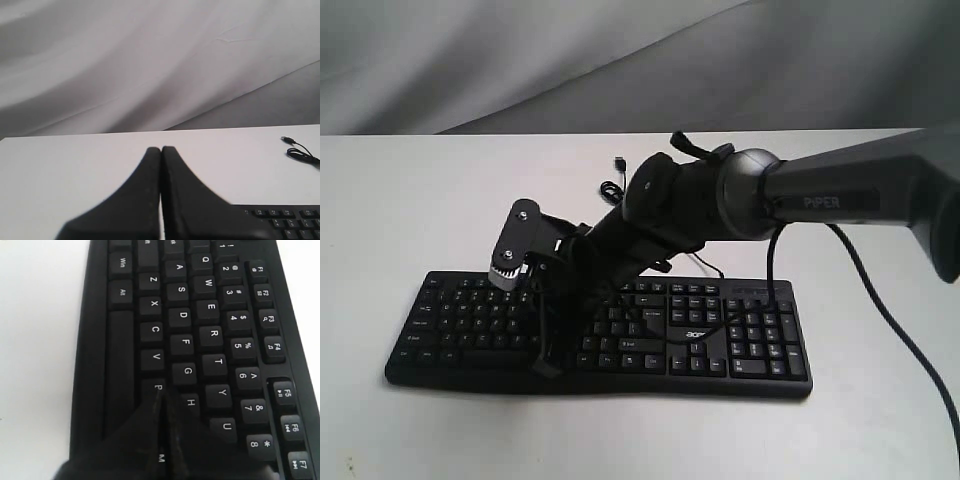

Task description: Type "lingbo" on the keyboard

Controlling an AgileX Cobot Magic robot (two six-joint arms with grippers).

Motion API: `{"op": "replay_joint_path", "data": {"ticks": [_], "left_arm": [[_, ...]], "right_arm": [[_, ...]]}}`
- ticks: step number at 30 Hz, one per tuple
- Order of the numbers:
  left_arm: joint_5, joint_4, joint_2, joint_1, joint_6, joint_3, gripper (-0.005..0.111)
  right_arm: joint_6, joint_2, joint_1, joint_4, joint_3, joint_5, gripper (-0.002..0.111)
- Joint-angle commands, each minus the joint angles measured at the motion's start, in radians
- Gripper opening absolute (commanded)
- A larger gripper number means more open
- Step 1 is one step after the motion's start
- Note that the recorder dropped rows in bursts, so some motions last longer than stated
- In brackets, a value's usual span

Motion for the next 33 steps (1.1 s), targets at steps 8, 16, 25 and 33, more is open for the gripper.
{"op": "replay_joint_path", "data": {"ticks": [8,16,25,33], "left_arm": [[-0.007,0.000,-0.005,-0.007,-0.002,0.005,0.001],[-0.007,0.000,-0.005,-0.007,-0.002,0.005,0.001],[-0.007,0.000,-0.005,-0.007,-0.002,0.005,0.001],[-0.007,0.000,-0.005,-0.007,-0.002,0.005,0.001]], "right_arm": [[-0.007,0.018,0.006,-0.010,-0.006,0.016,0.000],[-0.011,0.018,0.007,-0.004,-0.006,0.011,0.000],[-0.033,0.029,0.009,0.017,-0.006,0.000,0.000],[-0.033,0.051,0.009,0.017,-0.006,-0.017,0.000]]}}
